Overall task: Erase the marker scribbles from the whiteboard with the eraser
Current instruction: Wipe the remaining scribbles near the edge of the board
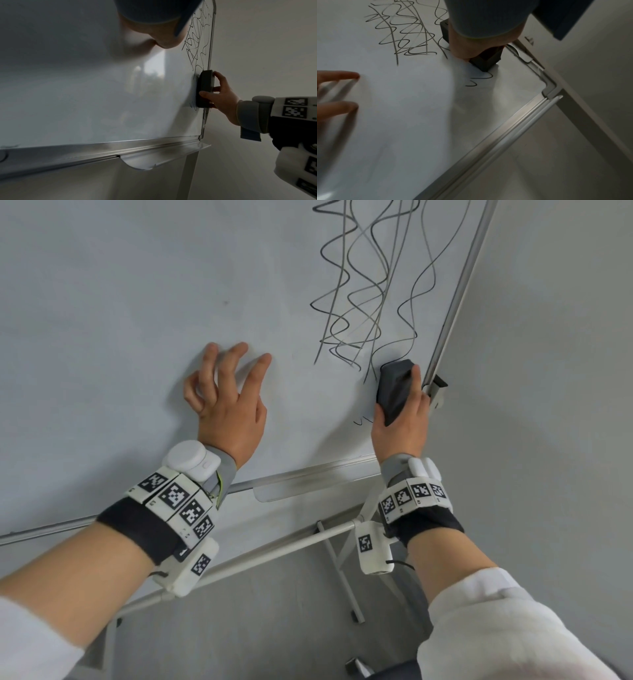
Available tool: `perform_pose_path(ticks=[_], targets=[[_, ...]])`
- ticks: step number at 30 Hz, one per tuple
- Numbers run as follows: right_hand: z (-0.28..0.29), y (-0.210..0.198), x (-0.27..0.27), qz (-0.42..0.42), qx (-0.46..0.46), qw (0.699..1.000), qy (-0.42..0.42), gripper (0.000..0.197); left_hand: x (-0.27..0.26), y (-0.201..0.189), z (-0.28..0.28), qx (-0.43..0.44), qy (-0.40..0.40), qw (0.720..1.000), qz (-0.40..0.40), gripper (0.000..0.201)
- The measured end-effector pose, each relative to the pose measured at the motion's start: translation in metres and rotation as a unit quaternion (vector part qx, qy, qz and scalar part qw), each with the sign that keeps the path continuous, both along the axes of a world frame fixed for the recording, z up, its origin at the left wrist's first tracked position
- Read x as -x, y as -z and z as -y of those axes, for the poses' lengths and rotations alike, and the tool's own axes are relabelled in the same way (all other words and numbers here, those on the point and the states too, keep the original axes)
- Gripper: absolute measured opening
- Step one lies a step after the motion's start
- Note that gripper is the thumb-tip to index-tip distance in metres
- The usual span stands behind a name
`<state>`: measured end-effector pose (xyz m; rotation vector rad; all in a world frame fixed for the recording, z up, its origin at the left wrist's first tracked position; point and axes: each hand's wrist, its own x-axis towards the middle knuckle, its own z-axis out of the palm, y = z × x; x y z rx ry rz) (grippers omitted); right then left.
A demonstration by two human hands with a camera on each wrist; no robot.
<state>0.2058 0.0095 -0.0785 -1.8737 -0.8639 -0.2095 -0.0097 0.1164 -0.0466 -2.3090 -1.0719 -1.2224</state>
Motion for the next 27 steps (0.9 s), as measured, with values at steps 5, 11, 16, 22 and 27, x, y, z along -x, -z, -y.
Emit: perform_pose_path(ticks=[5,11,16,22,27], targets=[[-0.004,0.009,0.03,-0.009,0.011,0.999,-0.041,0.081,-0.001,0.002,0.002,0.014,-0.012,1.0,0.002,0.059],[-0.002,0.015,0.042,0.008,0.037,0.996,-0.084,0.077,-0.001,0.001,0.003,0.004,-0.009,1.0,0.002,0.059],[0.008,0.012,0.015,-0.047,0.026,0.998,-0.043,0.077,-0.001,0.001,0.002,-0.008,-0.007,1.0,-0.004,0.06],[0.011,0.009,0.012,-0.083,0.021,0.996,-0.009,0.079,0.0,0.001,0.005,-0.005,-0.013,1.0,-0.007,0.059],[0.001,0.011,0.046,-0.036,0.045,0.995,-0.077,0.078,0.001,0.001,0.005,0.006,-0.015,1.0,-0.01,0.058]])
